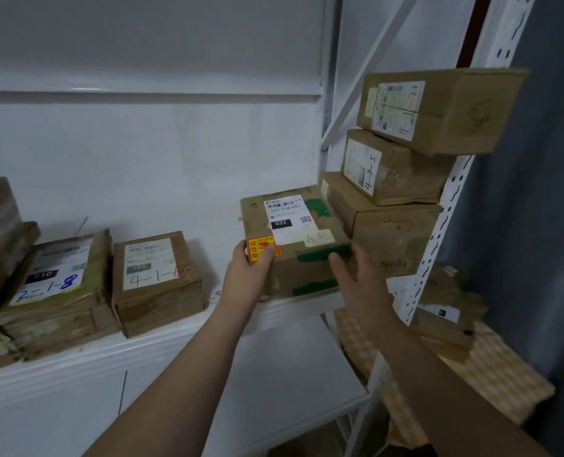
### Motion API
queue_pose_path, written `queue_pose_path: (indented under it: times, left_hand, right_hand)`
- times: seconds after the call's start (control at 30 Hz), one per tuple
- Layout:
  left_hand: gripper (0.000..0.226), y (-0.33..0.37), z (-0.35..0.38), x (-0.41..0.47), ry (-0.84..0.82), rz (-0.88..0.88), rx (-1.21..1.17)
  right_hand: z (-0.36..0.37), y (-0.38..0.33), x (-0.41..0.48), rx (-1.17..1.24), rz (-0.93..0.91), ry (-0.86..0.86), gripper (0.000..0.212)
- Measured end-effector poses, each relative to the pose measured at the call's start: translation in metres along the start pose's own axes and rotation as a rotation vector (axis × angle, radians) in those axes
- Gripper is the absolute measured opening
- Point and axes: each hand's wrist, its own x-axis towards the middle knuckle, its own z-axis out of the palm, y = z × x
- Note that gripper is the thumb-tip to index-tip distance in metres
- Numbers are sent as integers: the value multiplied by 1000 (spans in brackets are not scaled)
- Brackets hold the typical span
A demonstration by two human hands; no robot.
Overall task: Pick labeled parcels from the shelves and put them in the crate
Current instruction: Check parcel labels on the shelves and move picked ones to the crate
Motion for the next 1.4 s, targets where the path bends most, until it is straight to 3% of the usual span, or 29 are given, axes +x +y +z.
queue_pose_path:
  times: [0.2, 0.4, 0.5, 0.87, 1.13, 1.4]
  left_hand:
    - [39, -15, -4, -35, 48, 131, -119]
    - [50, -27, -8, -54, 108, 163, -273]
    - [58, -28, -13, -61, 120, 199, -295]
    - [52, -17, -35, -80, 267, 439, -141]
    - [51, -7, -58, -87, 236, 453, -149]
    - [65, -7, -86, -94, 132, 355, -108]
  right_hand:
    - [-7, -17, -14, 333, 9, 25, 9]
    - [-3, -16, -26, 488, 5, 45, 7]
    - [0, -7, -33, 557, -10, 2, 24]
    - [7, -17, -50, 545, -117, -19, 40]
    - [16, -38, -68, 537, -142, 12, 39]
    - [31, -58, -99, 533, -100, 137, 41]
